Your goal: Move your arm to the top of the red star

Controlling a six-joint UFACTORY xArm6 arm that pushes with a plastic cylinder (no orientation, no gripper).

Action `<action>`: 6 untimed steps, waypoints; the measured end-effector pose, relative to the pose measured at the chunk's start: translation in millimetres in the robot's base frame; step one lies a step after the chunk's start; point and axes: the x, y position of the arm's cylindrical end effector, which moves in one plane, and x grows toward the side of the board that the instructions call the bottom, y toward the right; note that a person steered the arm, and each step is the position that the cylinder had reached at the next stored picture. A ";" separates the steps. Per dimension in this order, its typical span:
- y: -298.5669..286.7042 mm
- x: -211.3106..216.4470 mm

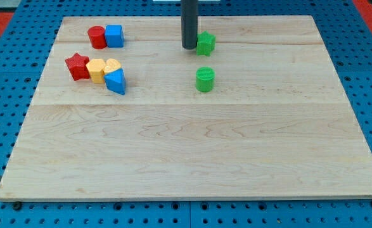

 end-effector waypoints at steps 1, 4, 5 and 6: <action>0.2 -31.0; 10.0 76.4; 8.4 30.5; -63.3 15.9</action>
